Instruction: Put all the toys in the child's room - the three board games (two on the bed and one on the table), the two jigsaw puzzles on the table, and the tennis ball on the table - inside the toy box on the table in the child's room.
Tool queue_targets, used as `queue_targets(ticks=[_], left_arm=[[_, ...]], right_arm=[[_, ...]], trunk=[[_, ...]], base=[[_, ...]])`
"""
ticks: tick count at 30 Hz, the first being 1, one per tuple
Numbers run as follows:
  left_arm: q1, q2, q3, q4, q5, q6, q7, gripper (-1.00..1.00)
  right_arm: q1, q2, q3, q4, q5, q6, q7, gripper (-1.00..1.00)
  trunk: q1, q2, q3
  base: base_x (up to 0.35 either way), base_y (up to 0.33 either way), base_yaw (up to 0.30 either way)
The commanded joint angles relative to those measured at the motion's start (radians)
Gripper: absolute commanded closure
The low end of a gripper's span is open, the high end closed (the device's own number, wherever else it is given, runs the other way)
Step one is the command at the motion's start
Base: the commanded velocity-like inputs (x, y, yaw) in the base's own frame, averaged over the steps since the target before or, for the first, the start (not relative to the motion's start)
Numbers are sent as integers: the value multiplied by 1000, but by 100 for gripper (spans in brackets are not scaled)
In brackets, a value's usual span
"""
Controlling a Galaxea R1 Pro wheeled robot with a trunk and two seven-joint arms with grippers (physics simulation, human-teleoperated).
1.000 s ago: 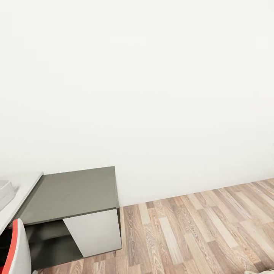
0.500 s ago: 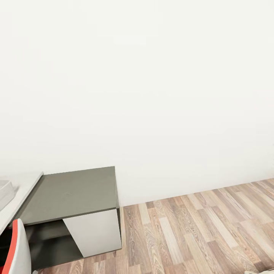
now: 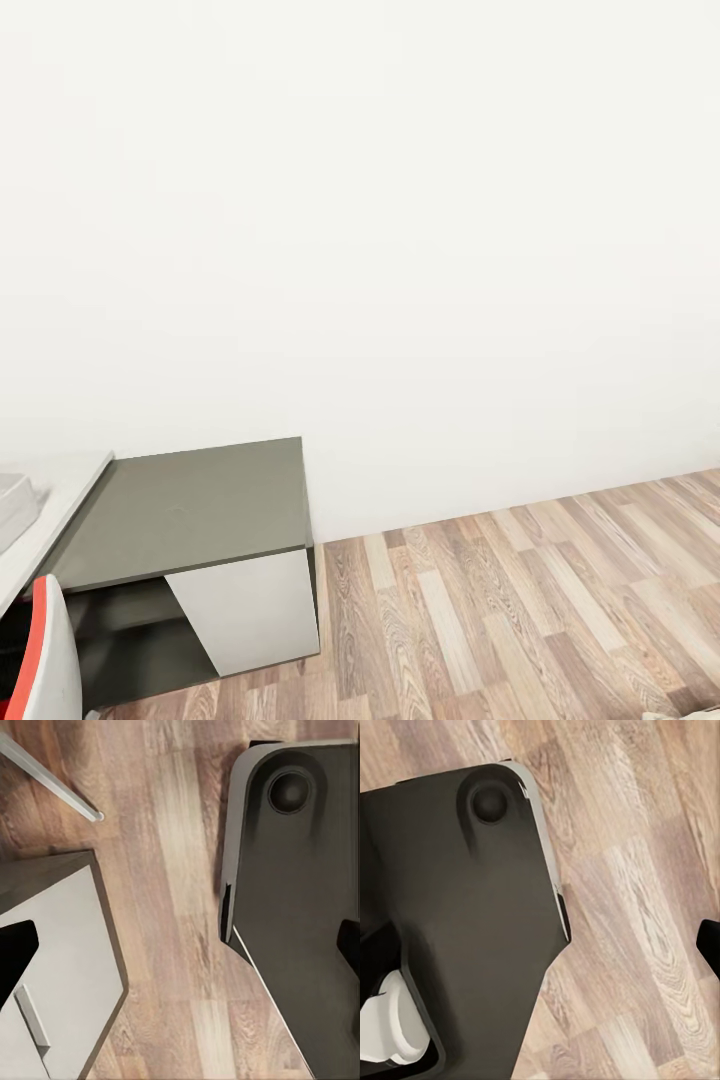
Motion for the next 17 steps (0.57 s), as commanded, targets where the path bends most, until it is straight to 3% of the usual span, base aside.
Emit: queue_targets(ticks=[1,17], left_arm=[[-1,-1,2,-5,1,-4,1,-100],[-1,-3,2,-16,-1,-3,1,-100]], right_arm=[[0,1,8,-2,-10,-2,-1,-100],[0,4,9,-2,-9,-3,-2,-100]], trunk=[[1,-2,-2],[1,-2,-2]], base=[[0,0,0],[0,0,0]])
